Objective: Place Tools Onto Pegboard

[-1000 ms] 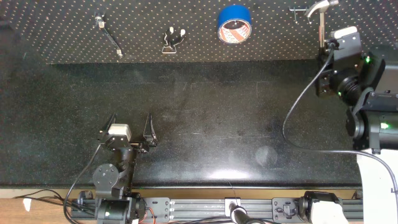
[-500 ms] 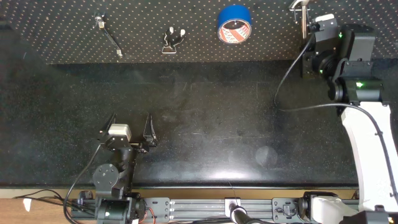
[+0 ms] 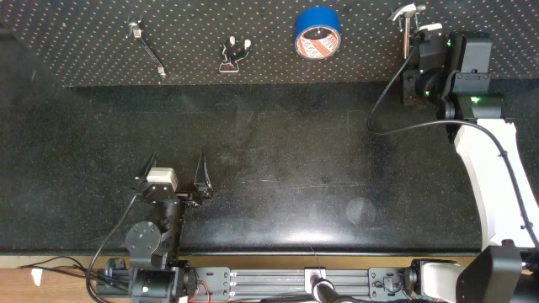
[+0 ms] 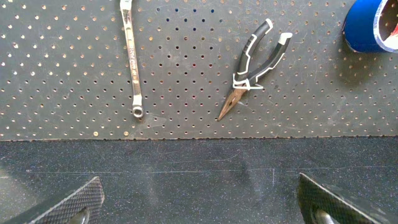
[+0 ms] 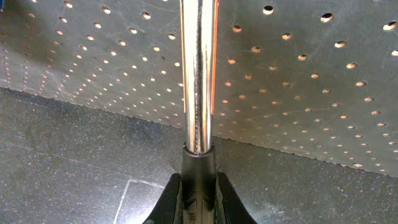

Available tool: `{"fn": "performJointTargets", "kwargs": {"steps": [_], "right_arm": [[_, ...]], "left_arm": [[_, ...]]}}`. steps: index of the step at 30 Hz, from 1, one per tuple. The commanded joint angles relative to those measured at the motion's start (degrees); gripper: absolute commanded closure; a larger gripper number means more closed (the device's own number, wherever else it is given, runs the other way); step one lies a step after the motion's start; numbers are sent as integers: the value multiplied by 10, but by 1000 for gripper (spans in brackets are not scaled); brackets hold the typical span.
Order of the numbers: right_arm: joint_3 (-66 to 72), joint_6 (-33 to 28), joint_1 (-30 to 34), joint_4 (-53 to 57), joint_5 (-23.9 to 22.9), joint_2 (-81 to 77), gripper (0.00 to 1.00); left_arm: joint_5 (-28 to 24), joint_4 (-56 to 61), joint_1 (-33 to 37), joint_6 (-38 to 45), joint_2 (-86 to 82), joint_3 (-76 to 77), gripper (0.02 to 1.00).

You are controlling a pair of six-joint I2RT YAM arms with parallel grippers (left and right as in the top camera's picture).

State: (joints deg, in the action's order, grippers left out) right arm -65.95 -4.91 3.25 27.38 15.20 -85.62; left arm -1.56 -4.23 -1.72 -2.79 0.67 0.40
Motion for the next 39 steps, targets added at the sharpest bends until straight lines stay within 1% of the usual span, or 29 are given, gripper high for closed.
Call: {"fn": "performJointTargets", "kwargs": {"steps": [1,2,3,4,8,10,12,13,15,16,17,18,20,21,22,28,33,36,38,39], "right_arm": [[-3,8,-3,5,3,12,358],[-3,8,-3,4,3,23,248],[-3,8,-3,1,3,45,106],[-3,5,-3,1,3,77,27],[-3,-10,-3,4,3,198,25],[-2,-16,-3,30,-2,244,25],[40,-11,-3,32,-3,302,25],[65,-4,-7,19,-4,325,25],[153,3,-26,-67,-6,399,23],[193,19,-34,-103,-16,433,23],[242,57,-40,-139,-37,475,23],[278,81,-43,-160,-47,505,23],[352,104,-51,-208,-48,567,23],[388,125,-60,-221,-65,604,23],[422,148,-71,-221,-93,642,23],[535,154,-77,-219,-136,758,25],[634,157,-77,-223,-135,856,23],[655,153,-77,-266,-135,856,23],[657,151,-77,-266,-147,856,23],[657,141,-77,-264,-146,856,23]], "left_arm": [[-6,-3,-2,7,-5,-1,23],[-6,-3,-2,7,-5,-1,23],[-6,-3,-2,7,-5,-1,23],[-6,-3,-2,7,-5,-1,23],[-6,-3,-2,7,-5,-1,23],[-6,-3,-2,7,-5,-1,23],[-6,-3,-2,7,-5,-1,23],[-6,-3,-2,7,-5,-1,23],[-6,-3,-2,7,-5,-1,23],[-6,-3,-2,7,-5,-1,23],[-6,-3,-2,7,-5,-1,23],[-6,-3,-2,7,-5,-1,23],[-6,-3,-2,7,-5,-1,23],[-6,-3,-2,7,-5,-1,23],[-6,-3,-2,7,-5,-1,23],[-6,-3,-2,7,-5,-1,20],[-6,-3,-2,7,-5,-1,23],[-6,-3,-2,7,-5,-1,23],[-6,-3,-2,7,-5,-1,23],[-6,-3,-2,7,-5,-1,20]]}}
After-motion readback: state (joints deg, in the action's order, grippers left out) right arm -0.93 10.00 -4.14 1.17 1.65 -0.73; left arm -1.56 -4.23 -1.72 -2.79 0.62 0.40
